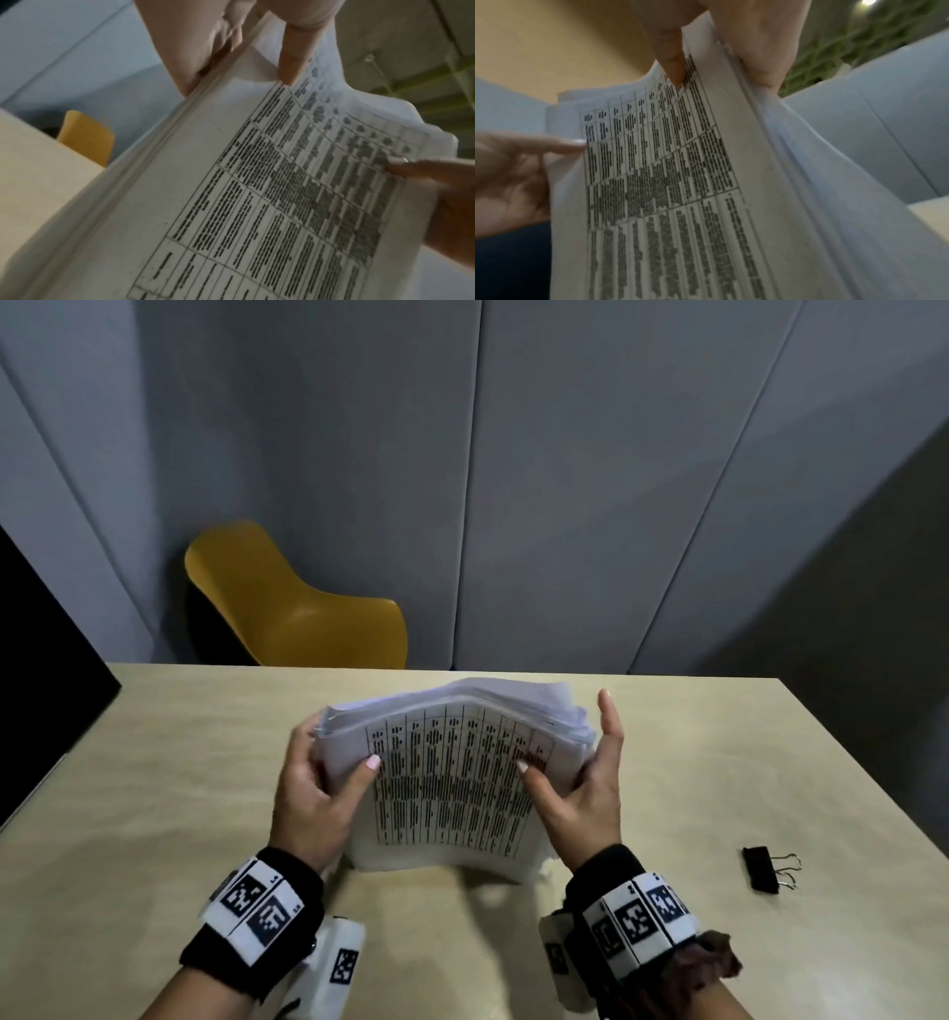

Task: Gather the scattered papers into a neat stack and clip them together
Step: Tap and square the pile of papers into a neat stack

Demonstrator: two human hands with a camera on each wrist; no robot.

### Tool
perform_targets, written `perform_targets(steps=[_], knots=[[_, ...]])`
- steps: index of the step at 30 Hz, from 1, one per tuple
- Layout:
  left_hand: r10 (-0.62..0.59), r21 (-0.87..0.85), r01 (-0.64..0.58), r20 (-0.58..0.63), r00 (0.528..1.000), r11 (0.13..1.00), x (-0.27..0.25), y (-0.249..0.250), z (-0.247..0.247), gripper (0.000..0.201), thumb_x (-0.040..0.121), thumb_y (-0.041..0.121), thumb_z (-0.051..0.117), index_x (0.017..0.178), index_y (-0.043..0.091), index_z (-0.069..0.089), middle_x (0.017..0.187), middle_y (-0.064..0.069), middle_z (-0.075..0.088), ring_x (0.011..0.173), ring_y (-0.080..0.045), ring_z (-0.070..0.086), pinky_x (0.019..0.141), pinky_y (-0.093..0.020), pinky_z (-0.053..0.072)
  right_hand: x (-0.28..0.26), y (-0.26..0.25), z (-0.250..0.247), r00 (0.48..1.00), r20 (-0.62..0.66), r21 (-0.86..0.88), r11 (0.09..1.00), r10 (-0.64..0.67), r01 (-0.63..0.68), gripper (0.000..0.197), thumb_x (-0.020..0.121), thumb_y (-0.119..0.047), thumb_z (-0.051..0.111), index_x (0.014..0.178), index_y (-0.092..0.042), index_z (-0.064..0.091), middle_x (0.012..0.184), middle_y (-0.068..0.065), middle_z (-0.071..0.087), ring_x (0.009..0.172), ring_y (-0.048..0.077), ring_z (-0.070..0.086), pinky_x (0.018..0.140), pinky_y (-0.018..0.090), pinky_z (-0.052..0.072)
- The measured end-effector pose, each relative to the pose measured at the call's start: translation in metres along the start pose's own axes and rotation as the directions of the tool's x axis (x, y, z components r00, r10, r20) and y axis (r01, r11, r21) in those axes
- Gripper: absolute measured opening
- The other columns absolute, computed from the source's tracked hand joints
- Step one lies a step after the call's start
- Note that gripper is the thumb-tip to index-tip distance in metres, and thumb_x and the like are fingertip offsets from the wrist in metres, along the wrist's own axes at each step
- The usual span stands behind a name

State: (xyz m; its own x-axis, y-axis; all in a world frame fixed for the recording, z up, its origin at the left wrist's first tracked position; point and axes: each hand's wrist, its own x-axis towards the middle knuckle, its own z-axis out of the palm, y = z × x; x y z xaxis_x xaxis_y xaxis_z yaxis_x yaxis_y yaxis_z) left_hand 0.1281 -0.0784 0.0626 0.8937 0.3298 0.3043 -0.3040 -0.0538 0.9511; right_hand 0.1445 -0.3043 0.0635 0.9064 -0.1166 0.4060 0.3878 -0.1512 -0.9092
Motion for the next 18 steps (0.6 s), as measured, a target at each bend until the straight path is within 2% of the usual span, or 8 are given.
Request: perform_targets(steps=[1,3,6,9,11,14,16,18], knots=[[-0.002,0.021,0.002,0.044,0.999,1.000,0.001,-0.001,0.002,0.059,0.063,0.025,0.071,0.115,0.024,0.044,0.106,-0.003,0.062,0.088,0.000,0.063,0.076,-0.009,0.050,0.001,-0.002,0.001,1.000,0.031,0.023,1.000,0.004,-0.005,0.083,0.070,-0.010,0.071,0.138,-0.028,0.027,0.102,-0.025,0.065,0.095,-0.001,0.062,0.088,0.020,0.047],[0.024,0.056,-0.030,0.103,0.994,0.998,0.002,-0.001,0.004,0.055,0.062,0.035,0.068,0.111,0.030,0.045,0.108,-0.001,0.062,0.089,0.002,0.062,0.082,-0.014,0.050,0.002,-0.009,0.004,0.995,0.098,0.055,0.998,0.004,-0.009,0.073,0.070,-0.018,0.072,0.133,-0.028,0.036,0.114,-0.018,0.063,0.108,0.003,0.060,0.096,0.027,0.046],[0.030,0.029,-0.033,0.092,0.995,0.999,0.004,0.002,0.004,0.056,0.057,0.038,0.069,0.107,0.041,0.044,0.111,-0.003,0.059,0.094,-0.008,0.062,0.087,-0.024,0.051,0.003,-0.019,0.005,1.000,0.006,0.103,0.995,0.013,-0.014,0.085,0.068,-0.039,0.068,0.140,-0.034,0.025,0.120,-0.007,0.056,0.113,0.006,0.056,0.098,0.023,0.043],[0.077,0.087,-0.081,0.054,0.996,0.993,0.002,0.007,0.005,0.067,0.057,0.030,0.073,0.113,0.044,0.039,0.114,0.010,0.051,0.093,0.006,0.057,0.085,-0.010,0.047,0.007,-0.035,0.007,0.974,-0.102,-0.036,0.979,-0.204,0.202,0.087,0.073,-0.036,0.062,0.144,-0.041,0.013,0.134,0.007,0.039,0.128,0.013,0.041,0.106,0.026,0.035],[0.108,0.092,-0.109,0.015,0.994,0.990,-0.001,0.010,0.008,0.070,0.061,0.019,0.071,0.119,0.036,0.036,0.111,0.017,0.047,0.089,0.014,0.055,0.079,-0.002,0.044,0.010,-0.039,0.011,0.926,-0.032,-0.272,0.895,-0.376,0.354,0.076,0.074,-0.027,0.062,0.143,-0.028,0.029,0.138,0.016,0.032,0.125,0.003,0.035,0.106,0.017,0.029],[0.147,0.106,-0.144,-0.026,0.989,0.984,-0.004,0.012,0.013,0.071,0.064,0.014,0.066,0.126,0.025,0.033,0.106,0.022,0.046,0.084,0.016,0.056,0.073,0.001,0.042,0.015,-0.040,0.013,0.925,-0.021,-0.408,0.848,-0.378,0.338,0.048,0.073,-0.021,0.061,0.120,-0.011,0.057,0.133,0.018,0.035,0.107,0.001,0.043,0.097,0.004,0.026],[0.176,0.135,-0.168,-0.056,0.983,0.977,-0.005,0.012,0.012,0.073,0.066,0.015,0.065,0.129,0.026,0.030,0.105,0.021,0.047,0.084,0.014,0.057,0.074,-0.001,0.044,0.017,-0.036,0.010,0.930,-0.081,-0.385,0.872,-0.358,0.302,0.040,0.072,-0.018,0.061,0.109,-0.007,0.058,0.128,0.019,0.040,0.111,-0.003,0.042,0.096,0.003,0.027],[0.241,0.187,-0.219,-0.104,0.965,0.958,-0.004,0.009,0.009,0.076,0.070,0.021,0.067,0.132,0.034,0.026,0.112,0.012,0.050,0.093,0.009,0.057,0.081,-0.009,0.047,0.017,-0.034,0.008,0.917,-0.143,-0.374,0.878,-0.373,0.298,0.046,0.071,-0.014,0.063,0.114,-0.003,0.051,0.124,0.024,0.043,0.118,-0.002,0.038,0.100,0.007,0.028]])
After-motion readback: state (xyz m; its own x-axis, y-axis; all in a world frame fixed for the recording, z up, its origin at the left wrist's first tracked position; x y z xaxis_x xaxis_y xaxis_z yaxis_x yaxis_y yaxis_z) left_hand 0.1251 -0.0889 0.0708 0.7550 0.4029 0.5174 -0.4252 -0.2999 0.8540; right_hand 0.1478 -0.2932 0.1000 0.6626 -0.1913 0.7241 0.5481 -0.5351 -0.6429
